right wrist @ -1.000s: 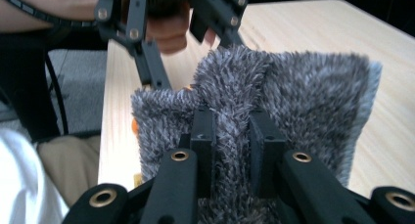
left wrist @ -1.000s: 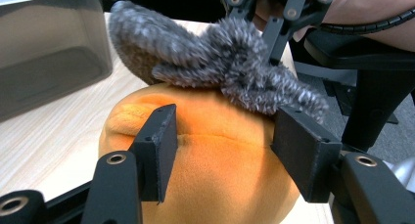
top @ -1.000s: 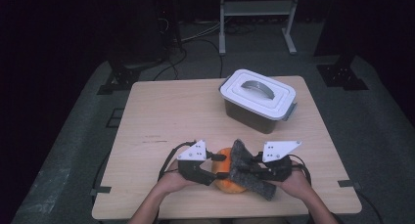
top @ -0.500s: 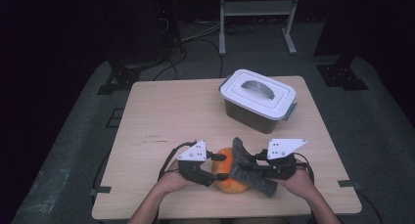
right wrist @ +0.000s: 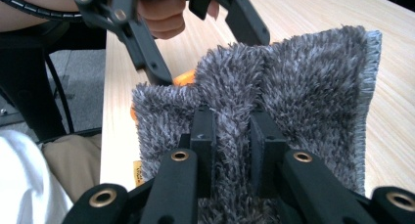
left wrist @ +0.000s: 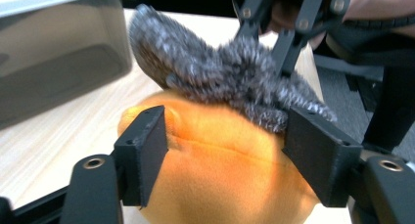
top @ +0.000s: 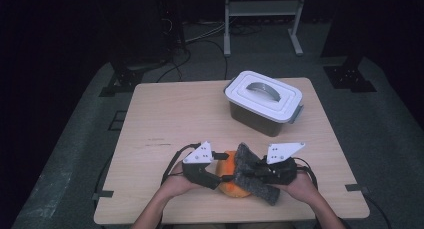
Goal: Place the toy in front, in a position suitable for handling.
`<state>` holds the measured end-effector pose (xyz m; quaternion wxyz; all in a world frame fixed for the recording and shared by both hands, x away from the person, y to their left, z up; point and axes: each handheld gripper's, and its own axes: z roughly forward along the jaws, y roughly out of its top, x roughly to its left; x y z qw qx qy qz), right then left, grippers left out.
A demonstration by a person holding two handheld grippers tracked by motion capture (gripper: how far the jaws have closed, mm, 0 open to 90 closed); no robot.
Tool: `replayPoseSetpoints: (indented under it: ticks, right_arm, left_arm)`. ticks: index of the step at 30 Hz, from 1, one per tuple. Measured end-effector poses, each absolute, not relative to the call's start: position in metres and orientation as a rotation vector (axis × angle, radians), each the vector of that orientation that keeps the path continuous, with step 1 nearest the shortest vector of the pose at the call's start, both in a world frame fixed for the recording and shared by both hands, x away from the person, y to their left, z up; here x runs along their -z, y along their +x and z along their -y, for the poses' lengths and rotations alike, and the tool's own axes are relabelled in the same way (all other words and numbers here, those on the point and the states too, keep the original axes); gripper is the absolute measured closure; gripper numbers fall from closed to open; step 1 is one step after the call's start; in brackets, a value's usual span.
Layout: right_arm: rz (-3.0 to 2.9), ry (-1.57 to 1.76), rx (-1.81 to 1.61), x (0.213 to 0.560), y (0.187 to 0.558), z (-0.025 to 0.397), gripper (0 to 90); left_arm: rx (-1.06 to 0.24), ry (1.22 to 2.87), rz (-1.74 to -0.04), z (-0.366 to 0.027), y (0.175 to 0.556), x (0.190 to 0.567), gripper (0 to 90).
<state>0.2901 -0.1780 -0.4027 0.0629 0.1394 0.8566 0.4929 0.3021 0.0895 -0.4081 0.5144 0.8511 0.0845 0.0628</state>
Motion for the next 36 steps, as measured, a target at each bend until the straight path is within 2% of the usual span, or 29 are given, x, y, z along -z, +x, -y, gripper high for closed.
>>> replayPoseSetpoints:
  ticks: [6,13,19,25,28,36]
  right_arm:
    - [-2.523,0.409,-1.525,0.390,0.289,0.173,74.5]
    - [-2.559,0.425,-1.488,0.398,0.297,0.178,74.5]
    - [-2.594,0.510,-1.497,0.410,0.302,0.192,74.3]
    - [-2.649,0.442,-1.552,0.414,0.294,0.179,73.8]
    - [-2.652,0.382,-1.508,0.410,0.288,0.169,73.9]
    - [-2.561,0.418,-1.568,0.395,0.293,0.173,74.5]
  left_arm:
    - [-0.138,2.049,-0.138,-0.090,0.300,0.410,37.1]
    - [-0.128,2.054,-0.130,-0.094,0.302,0.412,37.5]
    - [-0.143,2.051,-0.145,-0.097,0.304,0.408,34.8]
    - [-0.148,2.001,-0.227,-0.105,0.308,0.399,31.9]
    - [-0.152,2.081,-0.210,-0.100,0.308,0.406,32.0]
    - [-0.116,2.067,-0.195,-0.101,0.308,0.411,35.8]
